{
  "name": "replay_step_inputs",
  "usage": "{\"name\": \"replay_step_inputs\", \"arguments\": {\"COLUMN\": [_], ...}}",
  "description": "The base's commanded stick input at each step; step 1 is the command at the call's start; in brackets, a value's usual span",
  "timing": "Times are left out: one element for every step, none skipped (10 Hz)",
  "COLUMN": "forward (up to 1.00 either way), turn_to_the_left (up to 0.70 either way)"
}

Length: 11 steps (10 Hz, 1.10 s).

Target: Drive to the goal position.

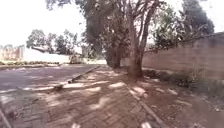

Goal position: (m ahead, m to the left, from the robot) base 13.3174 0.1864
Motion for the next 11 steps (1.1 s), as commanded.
{"name": "replay_step_inputs", "arguments": {"forward": [0.5, 0.5, 0.5, 0.5, 0.5, 0.5, 0.5, 0.5, 0.5, 0.5, 0.5], "turn_to_the_left": [0.22, 0.47, 0.5, 0.5, 0.0, 0.0, 0.0, 0.0, 0.0, 0.0, 0.0]}}
